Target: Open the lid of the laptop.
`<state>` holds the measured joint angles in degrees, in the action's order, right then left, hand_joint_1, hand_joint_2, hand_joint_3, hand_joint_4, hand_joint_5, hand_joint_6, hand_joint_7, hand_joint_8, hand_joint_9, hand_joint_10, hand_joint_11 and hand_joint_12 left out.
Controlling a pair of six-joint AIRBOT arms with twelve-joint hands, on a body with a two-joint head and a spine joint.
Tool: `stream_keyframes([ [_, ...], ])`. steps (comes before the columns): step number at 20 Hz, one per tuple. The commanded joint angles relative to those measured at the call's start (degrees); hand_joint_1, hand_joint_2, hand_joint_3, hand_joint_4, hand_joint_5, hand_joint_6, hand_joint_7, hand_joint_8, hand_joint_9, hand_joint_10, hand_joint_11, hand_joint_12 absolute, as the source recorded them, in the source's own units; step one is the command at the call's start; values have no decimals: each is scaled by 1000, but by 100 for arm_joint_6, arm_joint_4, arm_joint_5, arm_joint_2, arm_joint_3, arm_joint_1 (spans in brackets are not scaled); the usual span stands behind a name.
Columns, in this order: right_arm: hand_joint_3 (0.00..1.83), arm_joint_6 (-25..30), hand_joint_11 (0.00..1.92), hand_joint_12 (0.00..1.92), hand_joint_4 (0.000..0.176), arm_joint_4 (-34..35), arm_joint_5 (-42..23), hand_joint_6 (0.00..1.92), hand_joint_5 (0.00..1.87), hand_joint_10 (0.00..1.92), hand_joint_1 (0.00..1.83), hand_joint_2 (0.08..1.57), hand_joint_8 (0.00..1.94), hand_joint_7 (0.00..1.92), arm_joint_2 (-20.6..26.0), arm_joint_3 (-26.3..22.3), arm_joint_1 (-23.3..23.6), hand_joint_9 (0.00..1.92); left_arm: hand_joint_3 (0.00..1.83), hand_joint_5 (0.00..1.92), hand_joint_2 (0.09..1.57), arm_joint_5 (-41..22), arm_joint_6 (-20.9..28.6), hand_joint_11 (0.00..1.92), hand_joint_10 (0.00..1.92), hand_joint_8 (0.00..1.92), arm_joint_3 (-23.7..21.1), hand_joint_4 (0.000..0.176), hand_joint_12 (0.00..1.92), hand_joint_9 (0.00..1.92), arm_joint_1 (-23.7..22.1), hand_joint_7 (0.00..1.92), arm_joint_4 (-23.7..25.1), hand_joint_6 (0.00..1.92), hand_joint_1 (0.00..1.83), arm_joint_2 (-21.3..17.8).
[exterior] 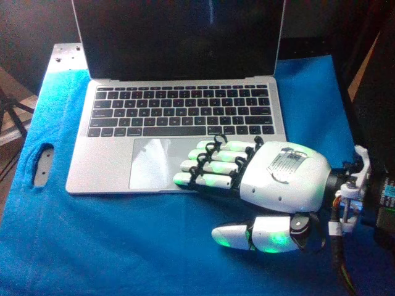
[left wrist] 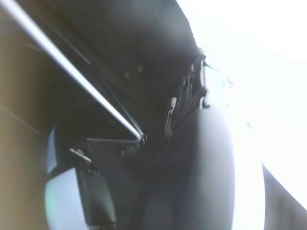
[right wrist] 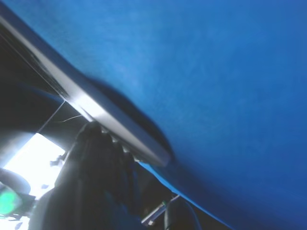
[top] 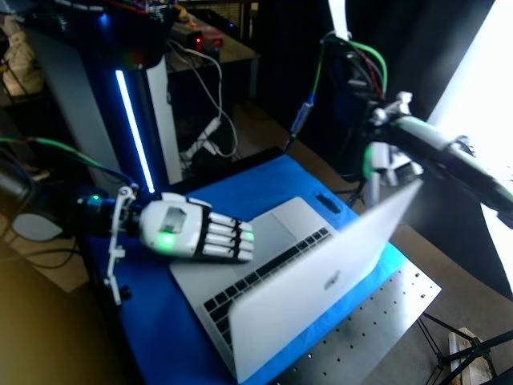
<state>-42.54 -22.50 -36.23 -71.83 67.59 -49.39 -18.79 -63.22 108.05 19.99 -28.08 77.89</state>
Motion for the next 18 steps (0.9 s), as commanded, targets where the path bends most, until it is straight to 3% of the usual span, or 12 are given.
stream_keyframes([
  [1, 0, 71, 101, 26, 0, -288, -394, 0, 152, 1, 0, 1375, 0, 145, -130, -59, 63, 96, 4, 0, 1084, -383, -11, 0, 0, 0, 209, 176, 0, 0, -102, 0, -49, 0, 584, 27],
  [3, 0, 73, 131, 38, 0, -372, -426, 2, 159, 1, 0, 1372, 0, 142, -164, -42, 106, 97, 0, 23, 1069, -47, -50, 0, 0, 0, 602, 176, 0, 0, -149, 1, -94, 7, 643, 197],
  [4, 1, 88, 158, 50, 0, -419, -462, 4, 167, 5, 0, 1383, 3, 151, -178, -37, 134, 109, 0, 38, 1057, 97, -475, 0, 0, 7, 647, 176, 0, 0, -166, 25, -371, 10, 617, 184],
  [6, 2, 180, 169, 54, 0, -486, -516, 4, 172, 5, 0, 1385, 4, 158, -182, -26, 170, 114, 0, 47, 1038, 254, -1074, 0, 0, 4, 627, 176, 0, 0, -164, 27, -801, 8, 597, 115],
  [9, 3, 228, 156, 49, 0, -485, -533, 8, 194, 8, 0, 1390, 8, 174, -182, -22, 170, 121, 0, 4, 1026, 179, -1093, 0, 0, 0, 435, 176, 0, 0, -35, 0, -902, 1, 652, 16],
  [11, 0, 237, 162, 53, 0, -474, -533, 6, 194, 6, 0, 1386, 5, 174, -182, -22, 169, 123, 0, 15, 1013, -193, -1043, 0, 0, 0, -10, 176, 0, 0, 42, 0, -725, 5, 674, -176],
  [13, 0, 239, 150, 47, 0, -352, -532, 4, 186, 9, 0, 1377, 7, 171, -182, -25, 168, 122, 0, 0, 1011, -979, -447, 0, 0, 0, -772, 168, 0, 0, 214, 0, 1, 0, 636, -512],
  [16, 0, 249, 153, 47, 0, -240, -532, 7, 183, 5, 0, 1369, 6, 168, -179, -29, 167, 111, 0, 0, 995, -1709, -55, 0, 0, 0, -1375, 157, 0, 0, 423, 0, 442, 0, 632, -820],
  [17, 2, 250, 140, 41, 0, -211, -532, 6, 184, 4, 0, 1381, 4, 166, -175, -29, 167, 110, 0, 0, 993, -1990, -52, 0, 0, 0, -1665, 167, 0, 0, 515, 0, 556, 0, 692, -985],
  [18, 4, 250, 117, 30, 0, -191, -532, 9, 197, 10, 0, 1387, 7, 176, -173, -28, 167, 129, 0, 0, 996, -2318, -22, 0, 0, 0, -1991, 120, 0, 0, 666, 0, 685, 0, 706, -1182],
])
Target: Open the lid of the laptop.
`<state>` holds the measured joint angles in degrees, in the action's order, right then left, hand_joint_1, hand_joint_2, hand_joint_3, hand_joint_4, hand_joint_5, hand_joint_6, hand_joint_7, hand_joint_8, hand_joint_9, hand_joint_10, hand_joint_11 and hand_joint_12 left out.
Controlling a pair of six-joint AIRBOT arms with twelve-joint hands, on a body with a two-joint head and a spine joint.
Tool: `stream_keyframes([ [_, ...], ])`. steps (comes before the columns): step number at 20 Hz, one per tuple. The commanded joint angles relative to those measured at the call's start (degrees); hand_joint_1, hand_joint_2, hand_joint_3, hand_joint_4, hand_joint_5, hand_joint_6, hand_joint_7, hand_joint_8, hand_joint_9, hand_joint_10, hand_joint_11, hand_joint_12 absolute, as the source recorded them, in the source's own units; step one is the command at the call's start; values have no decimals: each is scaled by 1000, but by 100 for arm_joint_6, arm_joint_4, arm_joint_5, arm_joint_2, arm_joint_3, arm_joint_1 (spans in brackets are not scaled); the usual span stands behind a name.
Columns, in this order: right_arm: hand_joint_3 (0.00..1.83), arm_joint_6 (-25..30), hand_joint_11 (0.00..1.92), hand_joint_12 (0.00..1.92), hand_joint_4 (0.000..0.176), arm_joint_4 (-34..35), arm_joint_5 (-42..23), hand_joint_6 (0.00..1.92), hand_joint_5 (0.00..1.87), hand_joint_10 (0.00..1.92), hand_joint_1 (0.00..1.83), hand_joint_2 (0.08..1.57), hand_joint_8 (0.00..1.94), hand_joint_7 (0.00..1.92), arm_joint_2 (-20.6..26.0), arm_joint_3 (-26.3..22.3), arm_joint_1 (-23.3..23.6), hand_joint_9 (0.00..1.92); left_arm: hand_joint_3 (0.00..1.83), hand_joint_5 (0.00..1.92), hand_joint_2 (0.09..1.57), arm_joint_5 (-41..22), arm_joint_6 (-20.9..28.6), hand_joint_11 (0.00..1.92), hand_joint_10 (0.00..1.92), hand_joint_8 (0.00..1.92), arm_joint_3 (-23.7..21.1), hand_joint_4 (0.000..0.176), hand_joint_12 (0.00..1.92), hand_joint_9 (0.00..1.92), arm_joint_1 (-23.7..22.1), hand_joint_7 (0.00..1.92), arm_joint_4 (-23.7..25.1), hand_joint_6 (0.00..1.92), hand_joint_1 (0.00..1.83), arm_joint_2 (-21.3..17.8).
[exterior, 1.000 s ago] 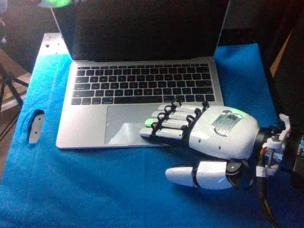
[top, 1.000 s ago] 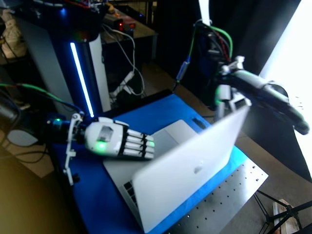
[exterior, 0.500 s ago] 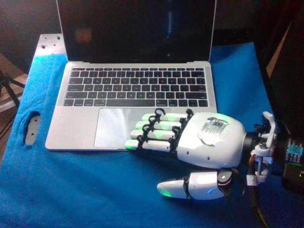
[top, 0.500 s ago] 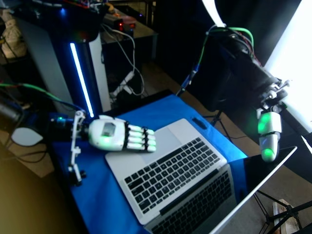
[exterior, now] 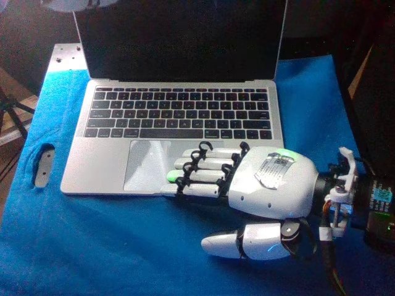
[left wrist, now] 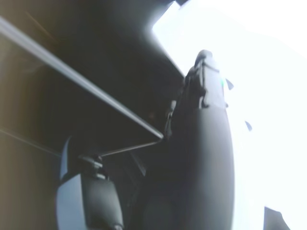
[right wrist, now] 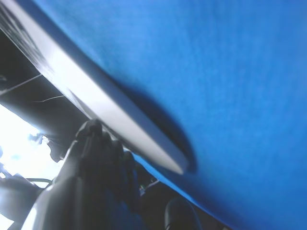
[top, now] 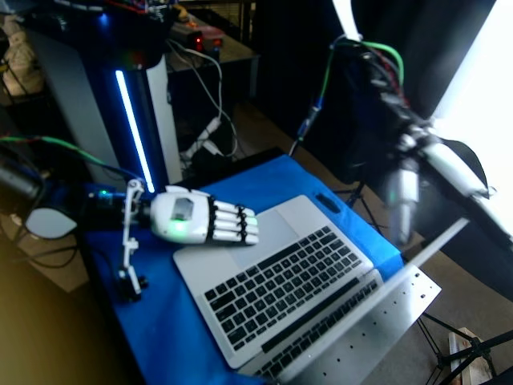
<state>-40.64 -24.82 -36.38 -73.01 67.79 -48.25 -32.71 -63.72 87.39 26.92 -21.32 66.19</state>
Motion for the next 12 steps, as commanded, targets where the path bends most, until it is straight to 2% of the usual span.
stream_keyframes([
  [1, 5, 60, 107, 25, 0, 40, -517, 9, 199, 6, 0, 1390, 7, 178, -55, -50, 53, 122, 0, 0, 973, -1116, 128, 0, 0, 0, -86, 106, 0, 0, 83, 0, 111, 0, 723, -124],
  [2, 4, 60, 119, 29, 0, 40, -522, 14, 216, 3, 0, 1390, 7, 182, -9, -51, 53, 117, 0, 0, 950, -1410, 398, 0, 0, 0, -272, 110, 0, 0, 229, 0, 281, 0, 666, -241],
  [3, 0, 60, 142, 38, 0, 49, -570, 12, 224, 6, 0, 1382, 6, 186, 95, -62, 54, 129, 0, 0, 943, -1672, 804, 0, 0, 0, -412, 156, 0, 0, 425, 0, 514, 0, 666, -367],
  [4, 1, 60, 95, 16, 0, 105, -752, 3, 209, 0, 0, 1384, 0, 159, 217, -75, 56, 101, 0, 0, 924, -1884, 1219, 0, 0, 0, -575, 173, 0, 0, 605, 0, 815, 0, 594, -500],
  [5, 1, 60, 101, 18, 0, 212, -861, 5, 218, 2, 0, 1387, 1, 163, 276, -91, 56, 105, 0, 0, 928, -1981, 1327, 0, 0, 0, -697, 168, 0, 0, 707, 0, 947, 0, 680, -594],
  [6, 2, 60, 132, 31, 0, 362, -1030, 3, 214, 8, 0, 1390, 5, 172, 373, -132, 55, 122, 0, 0, 928, -2171, 1341, 0, 0, 0, -944, 99, 0, 0, 877, 0, 1062, 0, 734, -783],
  [7, 2, 60, 123, 26, 0, 468, -1189, 0, 194, 3, 0, 1391, 0, 158, 461, -179, 55, 112, 0, 0, 914, -2356, 1342, 0, 0, 0, -1148, 111, 0, 0, 1010, 0, 1123, 0, 727, -925],
  [8, 1, 59, 132, 30, 0, 577, -1347, 1, 191, 5, 0, 1390, 4, 163, 553, -225, 55, 118, 0, 0, 905, -2535, 1344, 0, 0, 0, -1374, 109, 0, 0, 1144, 0, 1180, 0, 720, -1099],
  [9, 3, 59, 183, 51, 0, 733, -1594, 5, 206, 14, 0, 1395, 10, 185, 675, -284, 55, 152, 0, 0, 875, -2684, 1408, 0, 0, 0, -1610, 88, 0, 0, 1295, 0, 1306, 0, 772, -1285],
  [10, 2, 59, 193, 56, 0, 833, -1763, 5, 206, 14, 0, 1394, 9, 189, 723, -314, 55, 156, 0, 0, 874, -2758, 1522, 0, 0, 0, -1712, 105, 0, 0, 1389, 0, 1410, 0, 812, -1366],
  [11, 0, 59, 83, 11, 0, 966, -1985, 0, 194, 4, 0, 1372, 2, 177, 877, -360, 54, 141, 0, 0, 873, -2855, 1705, 0, 0, 0, -1811, 96, 0, 0, 1516, 0, 1530, 0, 820, -1439],
  [12, 0, 58, 150, 44, 0, 1158, -2269, 5, 245, 8, 4, 1388, 5, 234, 1065, -404, 38, 203, 0, 0, 895, -2980, 1895, 0, 0, 0, -1901, 48, 0, 0, 1652, 0, 1622, 0, 805, -1503],
])
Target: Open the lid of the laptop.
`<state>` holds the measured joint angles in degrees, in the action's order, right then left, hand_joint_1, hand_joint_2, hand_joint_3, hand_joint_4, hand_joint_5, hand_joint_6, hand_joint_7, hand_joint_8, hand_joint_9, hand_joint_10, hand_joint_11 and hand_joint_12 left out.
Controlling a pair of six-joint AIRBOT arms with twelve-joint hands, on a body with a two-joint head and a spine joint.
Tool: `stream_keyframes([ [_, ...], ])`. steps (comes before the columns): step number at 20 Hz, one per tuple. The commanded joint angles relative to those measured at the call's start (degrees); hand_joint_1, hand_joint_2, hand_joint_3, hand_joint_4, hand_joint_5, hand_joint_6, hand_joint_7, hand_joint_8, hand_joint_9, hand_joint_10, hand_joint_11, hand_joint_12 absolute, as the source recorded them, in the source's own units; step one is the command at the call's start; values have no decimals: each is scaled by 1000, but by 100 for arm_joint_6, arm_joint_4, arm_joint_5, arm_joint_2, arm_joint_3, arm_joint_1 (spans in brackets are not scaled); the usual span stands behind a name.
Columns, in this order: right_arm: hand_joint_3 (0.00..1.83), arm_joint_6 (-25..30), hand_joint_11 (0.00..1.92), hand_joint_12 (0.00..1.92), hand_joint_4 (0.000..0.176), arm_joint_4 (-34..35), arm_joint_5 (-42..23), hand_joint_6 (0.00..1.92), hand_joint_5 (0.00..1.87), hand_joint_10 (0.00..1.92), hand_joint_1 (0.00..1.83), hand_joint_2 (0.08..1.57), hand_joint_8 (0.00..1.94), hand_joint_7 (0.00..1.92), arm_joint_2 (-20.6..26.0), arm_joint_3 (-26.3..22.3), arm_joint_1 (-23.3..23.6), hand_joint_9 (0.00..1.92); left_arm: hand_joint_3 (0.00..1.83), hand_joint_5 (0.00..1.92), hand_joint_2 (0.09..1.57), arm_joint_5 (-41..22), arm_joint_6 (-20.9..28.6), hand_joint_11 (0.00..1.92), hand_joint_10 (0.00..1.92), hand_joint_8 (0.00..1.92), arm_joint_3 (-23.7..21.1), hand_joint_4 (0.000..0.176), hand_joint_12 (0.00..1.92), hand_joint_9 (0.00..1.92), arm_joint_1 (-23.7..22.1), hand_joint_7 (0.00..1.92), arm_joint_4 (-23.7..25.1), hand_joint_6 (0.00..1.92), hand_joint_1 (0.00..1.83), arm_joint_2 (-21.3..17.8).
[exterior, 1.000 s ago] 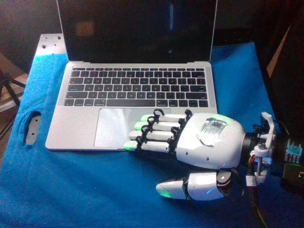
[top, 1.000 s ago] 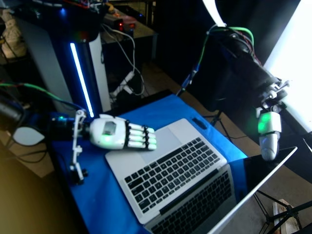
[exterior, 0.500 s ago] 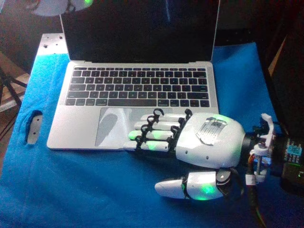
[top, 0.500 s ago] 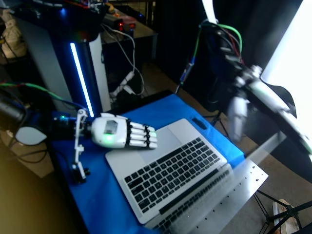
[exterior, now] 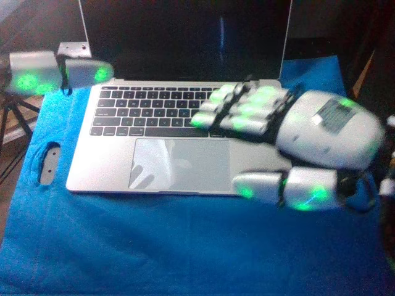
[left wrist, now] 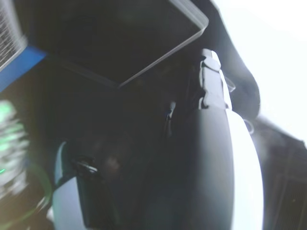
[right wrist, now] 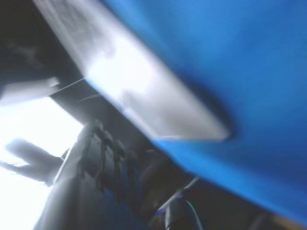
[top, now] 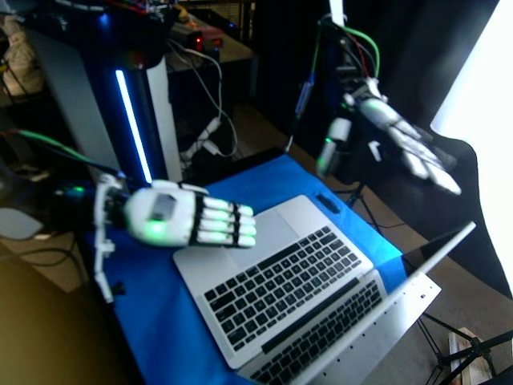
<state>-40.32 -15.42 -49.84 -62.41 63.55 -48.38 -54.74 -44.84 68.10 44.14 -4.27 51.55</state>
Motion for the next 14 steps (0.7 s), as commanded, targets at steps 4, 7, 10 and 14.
stream_keyframes([
  [4, 0, 25, 186, 54, 0, 1089, -2011, 4, 254, 7, 91, 1374, 10, 269, 372, -81, -370, 225, 3, 0, 903, -1552, 306, 0, 0, 0, -458, 112, 0, 0, 763, 0, -212, 0, 453, -323],
  [7, 0, 21, 6, 0, 0, 1955, -3153, 0, 188, 0, 196, 1331, 0, 183, 582, -237, -936, 88, 0, 0, 879, -2285, 574, 31, 0, 0, -799, 121, 14, 0, 1615, 0, -513, 0, 526, -430],
  [10, 0, 21, 91, 29, 69, 2978, -4516, 1, 159, 9, 316, 1234, 4, 204, 653, -411, -1583, 141, 12, 0, 987, -3248, 790, 64, 3, 10, -1086, 149, 34, 11, 2369, 32, -973, 0, 302, -411],
  [14, 0, 21, 155, 17, 104, 3561, -5113, 2, 113, 0, 573, 949, 0, 193, 755, -702, -2127, 175, 8, 13, 1071, -4282, 933, 43, 8, 12, -1324, 114, 21, 23, 2919, 74, -1314, 4, 250, -327],
])
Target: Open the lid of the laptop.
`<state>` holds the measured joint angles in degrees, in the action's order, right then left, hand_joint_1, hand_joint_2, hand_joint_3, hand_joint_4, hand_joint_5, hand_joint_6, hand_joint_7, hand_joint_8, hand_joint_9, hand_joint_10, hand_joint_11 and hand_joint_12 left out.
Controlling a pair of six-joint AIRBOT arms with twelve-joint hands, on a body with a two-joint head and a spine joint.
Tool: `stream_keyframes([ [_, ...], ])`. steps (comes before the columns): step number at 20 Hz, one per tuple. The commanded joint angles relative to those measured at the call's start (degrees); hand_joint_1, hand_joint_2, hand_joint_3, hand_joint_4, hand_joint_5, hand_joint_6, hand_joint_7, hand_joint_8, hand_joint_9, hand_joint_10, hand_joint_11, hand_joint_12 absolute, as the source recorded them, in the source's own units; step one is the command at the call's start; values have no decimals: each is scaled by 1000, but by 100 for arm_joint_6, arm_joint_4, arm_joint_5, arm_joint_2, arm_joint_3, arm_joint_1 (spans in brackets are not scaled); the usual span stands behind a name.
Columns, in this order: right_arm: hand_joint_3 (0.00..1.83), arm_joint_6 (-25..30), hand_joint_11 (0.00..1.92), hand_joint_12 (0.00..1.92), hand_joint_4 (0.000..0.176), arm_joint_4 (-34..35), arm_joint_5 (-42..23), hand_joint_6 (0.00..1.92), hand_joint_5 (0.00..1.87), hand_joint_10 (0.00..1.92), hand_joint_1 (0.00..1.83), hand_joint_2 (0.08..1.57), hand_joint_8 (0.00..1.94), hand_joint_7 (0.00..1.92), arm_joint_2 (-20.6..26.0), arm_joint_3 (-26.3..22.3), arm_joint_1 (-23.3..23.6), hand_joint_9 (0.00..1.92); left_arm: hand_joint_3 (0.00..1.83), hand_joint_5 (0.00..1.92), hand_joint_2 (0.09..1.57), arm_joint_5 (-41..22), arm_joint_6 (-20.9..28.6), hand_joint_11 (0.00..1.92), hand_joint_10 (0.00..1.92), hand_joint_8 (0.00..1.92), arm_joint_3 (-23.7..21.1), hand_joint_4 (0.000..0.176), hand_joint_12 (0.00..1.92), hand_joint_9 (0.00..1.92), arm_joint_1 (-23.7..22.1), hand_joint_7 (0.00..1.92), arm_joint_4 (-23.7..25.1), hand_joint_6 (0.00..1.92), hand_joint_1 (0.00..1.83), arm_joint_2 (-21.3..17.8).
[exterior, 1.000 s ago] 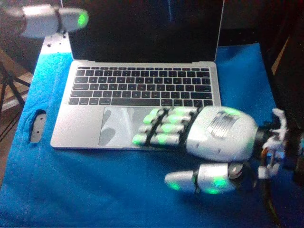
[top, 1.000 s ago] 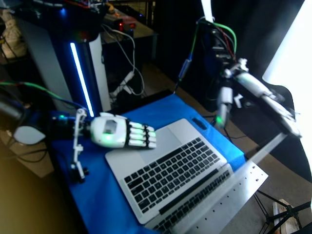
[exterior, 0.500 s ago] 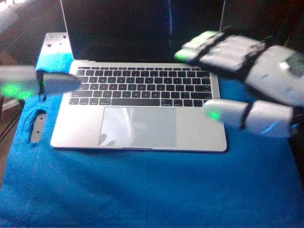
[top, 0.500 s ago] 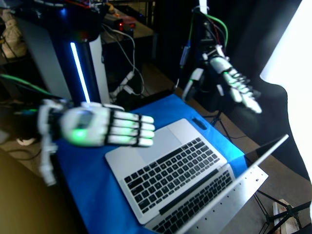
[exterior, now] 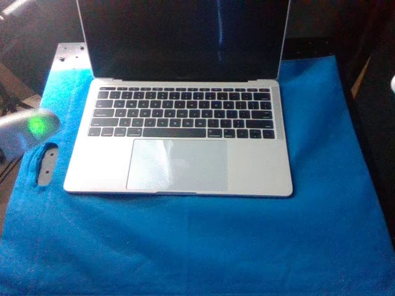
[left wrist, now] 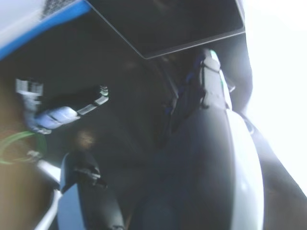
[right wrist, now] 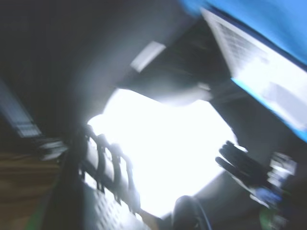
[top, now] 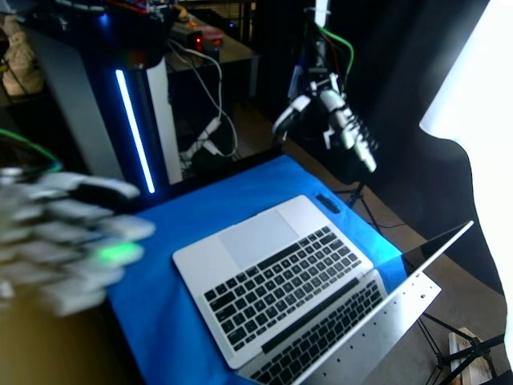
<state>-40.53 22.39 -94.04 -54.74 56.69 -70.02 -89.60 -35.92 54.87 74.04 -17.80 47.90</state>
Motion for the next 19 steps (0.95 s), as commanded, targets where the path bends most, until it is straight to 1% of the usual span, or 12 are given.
stream_keyframes([
  [1, 0, 43, 160, 17, 95, -252, -694, 0, 103, 0, 567, 928, 0, 190, -14, -30, 31, 174, 6, 25, 1080, -916, 50, 33, 7, 10, -29, 104, 21, 32, 71, 90, -62, 5, 251, 58],
  [2, 0, 43, 182, 26, 90, -322, -694, 2, 108, 2, 536, 937, 0, 190, -17, -39, 22, 180, 0, 31, 1060, -960, 128, 35, 7, 8, -64, 110, 23, 37, 199, 91, -199, 6, 290, 64],
  [3, 1, 43, 164, 16, 97, -332, -694, 0, 96, 0, 550, 954, 0, 185, -14, -58, 12, 165, 0, 64, 1010, -960, 162, 34, 1, 0, -61, 112, 49, 45, 216, 105, -221, 1, 359, 68],
  [5, 0, 43, 178, 19, 96, -332, -694, 5, 119, 1, 605, 947, 2, 194, 16, -64, -13, 167, 12, 72, 1035, -960, 209, 0, 0, 1, -52, 79, 46, 45, 234, 110, -249, 1, 444, 74],
  [6, 0, 43, 158, 9, 107, -331, -694, 4, 121, 0, 622, 952, 0, 183, 30, -65, -42, 148, 0, 72, 1044, -960, 209, 2, 1, 1, -37, 74, 90, 54, 233, 118, -258, 0, 432, 83],
  [7, 2, 43, 162, 11, 96, -330, -694, 4, 123, 0, 597, 958, 0, 176, 45, -69, -72, 146, 1, 73, 1060, -961, 211, 0, 1, 2, -22, 75, 21, 34, 231, 104, -261, 1, 430, 88],
  [9, 3, 43, 152, 11, 122, -329, -694, 6, 139, 4, 566, 965, 4, 178, 66, -79, -82, 127, 4, 78, 1068, -961, 257, 0, 0, 0, -15, 87, 0, 14, 232, 82, -290, 2, 419, 86],
  [10, 7, 43, 162, 15, 121, -327, -694, 3, 142, 1, 536, 978, 0, 177, 72, -83, -83, 124, 4, 77, 1070, -961, 279, 0, 0, 2, -13, 94, 0, 10, 233, 87, -295, 1, 388, 88],
  [12, 6, 43, 136, 2, 97, -327, -694, 2, 125, 3, 570, 1000, 2, 152, 87, -90, -84, 122, 3, 21, 1064, -961, 276, 17, 1, 1, -14, 92, 10, 15, 233, 94, -296, 1, 326, 88],
  [14, 0, 43, 104, 11, 101, -328, -694, 3, 139, 4, 624, 990, 0, 130, 95, -93, -84, 101, 16, 0, 1108, -961, 274, 0, 0, 0, -8, 74, 0, 0, 233, 56, -299, 0, 324, 87],
  [15, 0, 43, 96, 7, 112, -329, -694, 0, 133, 3, 632, 980, 2, 135, 96, -95, -84, 100, 27, 0, 1138, -961, 274, 0, 0, 0, -7, 76, 0, 0, 232, 54, -303, 0, 334, 86],
  [19, 0, 42, 51, 0, 110, -417, -694, 0, 120, 0, 683, 960, 0, 125, 124, -117, -83, 79, 18, 0, 1144, -962, 298, 0, 0, 0, 36, 79, 0, 0, 208, 24, -302, 0, 379, 60],
])
